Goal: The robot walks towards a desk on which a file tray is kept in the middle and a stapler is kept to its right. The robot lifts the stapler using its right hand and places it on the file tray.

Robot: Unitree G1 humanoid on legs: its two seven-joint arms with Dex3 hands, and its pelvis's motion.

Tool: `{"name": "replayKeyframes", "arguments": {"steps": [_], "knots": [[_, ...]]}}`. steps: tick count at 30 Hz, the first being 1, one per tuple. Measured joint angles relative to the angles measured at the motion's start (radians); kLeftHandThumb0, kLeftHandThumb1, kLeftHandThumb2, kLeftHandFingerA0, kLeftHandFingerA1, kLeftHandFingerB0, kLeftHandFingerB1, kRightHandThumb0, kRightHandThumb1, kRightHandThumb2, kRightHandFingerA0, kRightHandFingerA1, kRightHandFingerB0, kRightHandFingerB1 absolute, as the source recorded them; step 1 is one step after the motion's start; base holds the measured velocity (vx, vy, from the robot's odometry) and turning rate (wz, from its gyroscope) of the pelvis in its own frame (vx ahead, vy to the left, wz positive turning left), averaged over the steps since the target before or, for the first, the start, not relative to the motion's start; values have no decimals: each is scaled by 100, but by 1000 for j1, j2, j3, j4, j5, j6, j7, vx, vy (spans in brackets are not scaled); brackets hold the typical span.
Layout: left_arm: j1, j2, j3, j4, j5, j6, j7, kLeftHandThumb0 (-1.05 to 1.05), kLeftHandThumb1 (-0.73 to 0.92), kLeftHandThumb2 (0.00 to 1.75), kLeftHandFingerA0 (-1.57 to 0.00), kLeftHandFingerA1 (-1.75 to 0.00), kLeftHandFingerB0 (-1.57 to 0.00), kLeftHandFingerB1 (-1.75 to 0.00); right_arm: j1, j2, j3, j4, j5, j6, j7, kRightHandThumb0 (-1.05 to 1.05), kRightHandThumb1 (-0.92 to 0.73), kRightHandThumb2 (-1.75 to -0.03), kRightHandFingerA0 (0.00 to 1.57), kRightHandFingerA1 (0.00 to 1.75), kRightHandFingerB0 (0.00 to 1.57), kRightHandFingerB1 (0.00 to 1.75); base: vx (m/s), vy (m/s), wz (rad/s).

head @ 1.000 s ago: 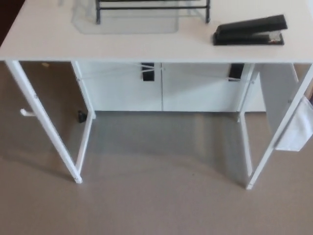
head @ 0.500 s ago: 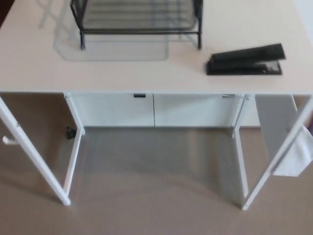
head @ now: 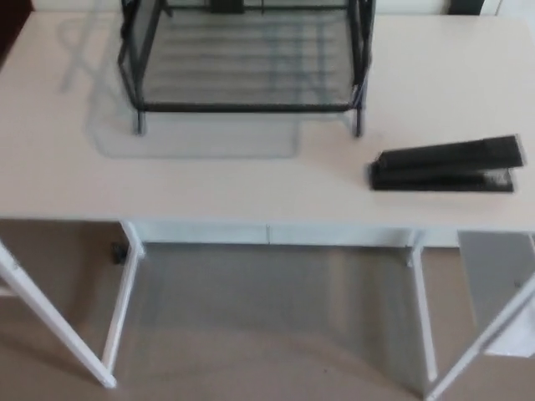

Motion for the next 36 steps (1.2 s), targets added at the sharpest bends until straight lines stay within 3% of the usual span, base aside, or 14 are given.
{"name": "replayKeyframes", "arguments": {"steps": [1,4,5,6,7,9,14,19,25,26,27,28,31,36], "knots": [[-1,0,1,0,0,0,0,-105,48,111,-16,-87,0,-61,-2,-4,5,4,-4,-1,-8,-61,-55,-56,39,49,10,26,227,-128,-12],[-1,0,2,0,0,0,-1,-105,47,112,-20,-89,0,-62,-10,-4,2,17,-5,-12,-13,-35,-35,-93,6,51,0,50,160,-43,0],[-2,0,2,-1,0,0,-1,-105,70,76,-18,-112,0,-70,-13,-4,2,20,-6,-14,-13,-62,-45,-76,37,56,8,28,91,42,-9],[-4,0,1,-1,0,0,0,-105,48,112,-20,-90,0,-63,-14,-4,1,21,-5,-14,-11,-34,-39,-93,5,51,0,50,93,88,-16],[-4,0,0,-2,0,0,0,-105,72,73,-17,-108,0,-60,-15,-4,-4,22,-2,-14,-8,-49,-54,-58,16,45,10,22,92,112,-18],[-4,0,1,-2,0,0,0,-105,72,73,-18,-109,0,-62,-15,-4,-18,21,5,-14,-1,-34,-39,-94,4,51,0,50,98,162,-16],[-11,-4,2,-3,0,-1,1,-105,70,75,-18,-115,0,-80,-9,1,-34,16,15,-8,8,-53,-55,-56,29,45,10,25,143,257,-7],[-13,10,2,-12,0,-1,1,-105,69,73,-17,-117,0,-81,-4,5,-42,7,21,-4,16,-61,-46,-74,45,61,8,33,73,109,4],[-12,10,1,-11,0,-1,1,-105,48,113,-20,-90,0,-66,3,12,-80,-20,38,4,30,-31,-36,-90,3,51,0,50,53,-55,6],[-12,10,1,-11,0,-1,1,-105,48,112,-20,-89,0,-61,1,12,-86,-19,43,6,35,-48,-49,-57,16,43,10,22,51,-166,6],[-12,10,1,-11,0,-1,2,-105,72,75,-19,-110,0,-60,-1,12,-90,-16,46,7,38,-31,-37,-91,3,51,0,50,-40,-185,12],[-12,7,1,-10,0,-1,3,-105,72,72,-18,-111,0,-62,-4,13,-92,-9,48,8,39,-49,-50,-58,25,45,9,22,32,-246,-34],[-11,1,0,-9,0,-1,5,-105,70,74,-17,-109,0,-63,-14,13,-79,4,46,8,38,-34,-33,-90,6,51,0,50,31,-192,3],[-9,0,1,-8,0,-1,3,-105,71,72,-19,-113,0,-72,-7,10,-69,-7,43,10,39,-61,-44,-74,24,51,6,36,35,-31,-4]]}}
